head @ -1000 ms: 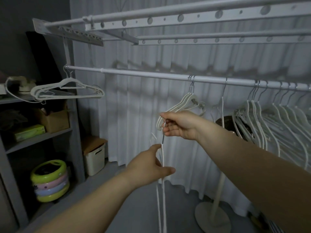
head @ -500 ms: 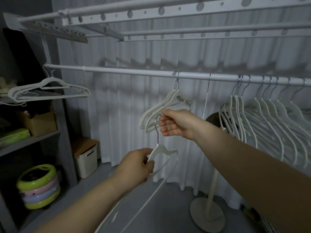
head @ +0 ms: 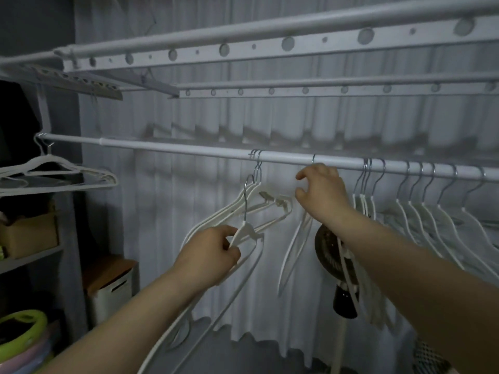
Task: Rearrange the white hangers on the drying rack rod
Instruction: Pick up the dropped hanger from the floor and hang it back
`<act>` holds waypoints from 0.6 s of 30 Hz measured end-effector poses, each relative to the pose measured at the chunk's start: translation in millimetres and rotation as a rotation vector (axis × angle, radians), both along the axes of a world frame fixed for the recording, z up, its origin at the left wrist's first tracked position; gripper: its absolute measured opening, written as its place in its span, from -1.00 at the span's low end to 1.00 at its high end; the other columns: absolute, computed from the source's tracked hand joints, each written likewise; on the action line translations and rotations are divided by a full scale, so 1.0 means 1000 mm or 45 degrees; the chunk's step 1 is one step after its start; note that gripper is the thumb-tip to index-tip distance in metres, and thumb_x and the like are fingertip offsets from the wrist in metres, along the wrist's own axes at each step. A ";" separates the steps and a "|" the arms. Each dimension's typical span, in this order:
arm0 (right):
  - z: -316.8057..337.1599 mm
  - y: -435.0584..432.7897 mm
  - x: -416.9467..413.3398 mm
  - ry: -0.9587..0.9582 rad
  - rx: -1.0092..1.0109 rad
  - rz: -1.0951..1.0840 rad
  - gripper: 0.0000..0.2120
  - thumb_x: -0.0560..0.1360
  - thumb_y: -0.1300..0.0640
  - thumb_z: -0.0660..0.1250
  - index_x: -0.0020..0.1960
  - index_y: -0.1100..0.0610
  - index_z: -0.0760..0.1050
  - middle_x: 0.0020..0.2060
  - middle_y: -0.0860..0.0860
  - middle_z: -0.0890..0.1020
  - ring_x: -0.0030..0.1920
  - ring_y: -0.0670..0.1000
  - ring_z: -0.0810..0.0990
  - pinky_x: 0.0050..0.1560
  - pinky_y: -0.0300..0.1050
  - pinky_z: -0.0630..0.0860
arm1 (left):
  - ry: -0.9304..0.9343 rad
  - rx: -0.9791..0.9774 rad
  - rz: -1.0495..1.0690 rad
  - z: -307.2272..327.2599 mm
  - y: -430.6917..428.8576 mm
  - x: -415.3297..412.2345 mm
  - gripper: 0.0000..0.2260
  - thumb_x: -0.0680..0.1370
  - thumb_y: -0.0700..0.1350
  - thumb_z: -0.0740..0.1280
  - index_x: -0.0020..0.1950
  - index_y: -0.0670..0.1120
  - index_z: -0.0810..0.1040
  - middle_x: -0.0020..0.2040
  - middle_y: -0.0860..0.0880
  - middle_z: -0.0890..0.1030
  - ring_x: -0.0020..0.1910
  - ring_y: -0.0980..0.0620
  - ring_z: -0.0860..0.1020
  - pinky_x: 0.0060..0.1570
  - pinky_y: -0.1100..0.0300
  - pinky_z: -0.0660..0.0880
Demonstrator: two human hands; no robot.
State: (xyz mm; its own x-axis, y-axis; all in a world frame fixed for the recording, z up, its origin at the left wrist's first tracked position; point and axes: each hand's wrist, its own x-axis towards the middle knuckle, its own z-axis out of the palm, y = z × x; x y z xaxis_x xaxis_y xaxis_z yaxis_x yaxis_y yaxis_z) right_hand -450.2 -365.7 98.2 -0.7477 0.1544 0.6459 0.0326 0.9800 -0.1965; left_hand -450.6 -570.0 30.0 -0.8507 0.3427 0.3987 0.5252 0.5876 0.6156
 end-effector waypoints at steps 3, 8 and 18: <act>0.009 0.022 -0.010 0.013 0.071 0.034 -0.58 0.50 0.15 0.22 0.34 0.15 0.29 0.33 0.09 0.33 0.33 0.10 0.22 0.27 -0.13 0.14 | 0.059 0.050 0.000 0.020 0.027 -0.020 -0.78 0.45 -0.19 0.25 -0.06 0.16 0.48 -0.33 -0.01 0.64 -0.57 0.23 0.45 -0.32 0.29 0.49; 0.015 0.051 -0.022 -0.151 0.260 0.086 -0.44 0.51 0.06 0.22 0.44 0.11 0.11 0.47 0.06 0.14 0.44 0.06 0.10 0.43 -0.13 -0.05 | 0.123 0.142 -0.034 0.047 0.075 -0.046 -0.76 0.45 -0.23 0.26 0.02 0.06 0.55 -0.23 -0.09 0.67 -0.48 0.11 0.50 -0.29 0.28 0.47; 0.017 0.081 -0.041 -0.065 0.384 0.098 -0.43 0.53 0.04 0.16 0.47 0.06 0.03 0.47 0.01 0.12 0.45 0.01 0.07 0.47 -0.04 -0.12 | 0.135 0.143 -0.034 0.042 0.132 -0.078 -0.74 0.45 -0.27 0.25 0.09 -0.10 0.58 -0.13 -0.13 0.65 -0.14 -0.15 0.60 -0.17 0.22 0.46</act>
